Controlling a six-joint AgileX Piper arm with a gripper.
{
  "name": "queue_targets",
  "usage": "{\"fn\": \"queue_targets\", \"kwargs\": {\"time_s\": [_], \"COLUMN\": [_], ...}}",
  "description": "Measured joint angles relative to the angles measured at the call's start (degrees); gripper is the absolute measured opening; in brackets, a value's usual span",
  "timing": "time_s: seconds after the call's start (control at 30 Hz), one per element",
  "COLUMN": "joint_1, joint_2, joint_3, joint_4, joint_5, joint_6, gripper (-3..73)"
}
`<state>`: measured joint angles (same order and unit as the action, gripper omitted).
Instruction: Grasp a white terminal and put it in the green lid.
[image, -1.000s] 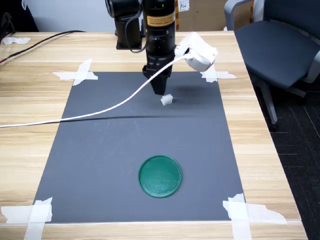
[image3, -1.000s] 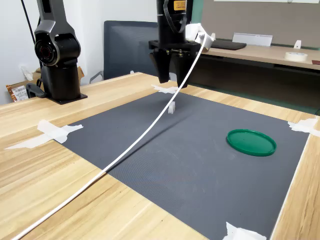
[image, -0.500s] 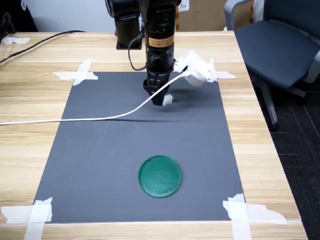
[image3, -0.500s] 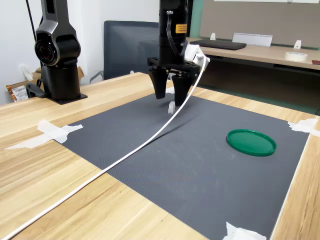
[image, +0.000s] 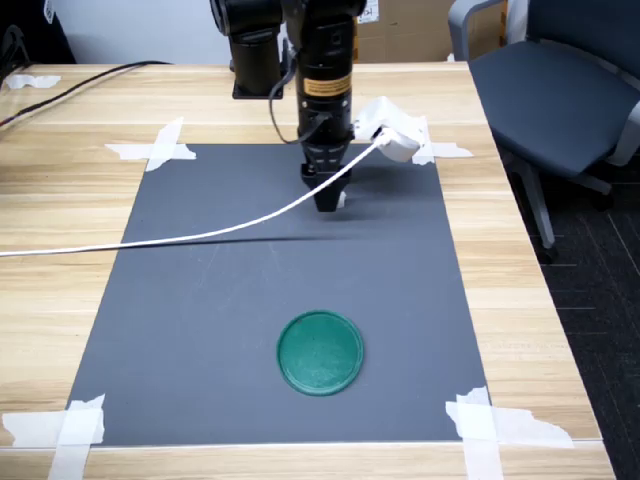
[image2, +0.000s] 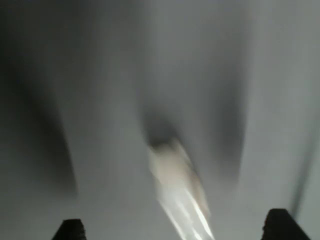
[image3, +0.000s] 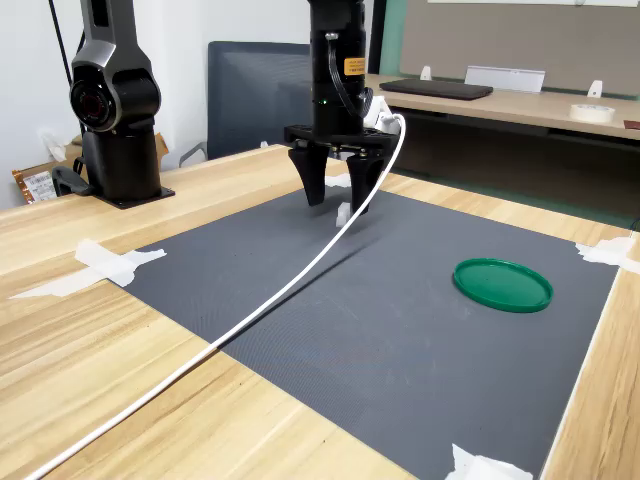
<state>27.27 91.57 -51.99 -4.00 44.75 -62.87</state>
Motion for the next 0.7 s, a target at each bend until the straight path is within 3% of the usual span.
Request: {"fn": "queue_targets", "kwargs": {"time_s": [0.23, 0.7], "joint_1": [1.3, 1.3], "joint_2": [0.1, 3.0], "joint_3": [0.0, 0.0], "joint_4": [-1.5, -4.4], "joint_5": [-1.4, -2.7], "joint_6": [6.7, 8.0], "gripper": [68.3, 68.3]}}
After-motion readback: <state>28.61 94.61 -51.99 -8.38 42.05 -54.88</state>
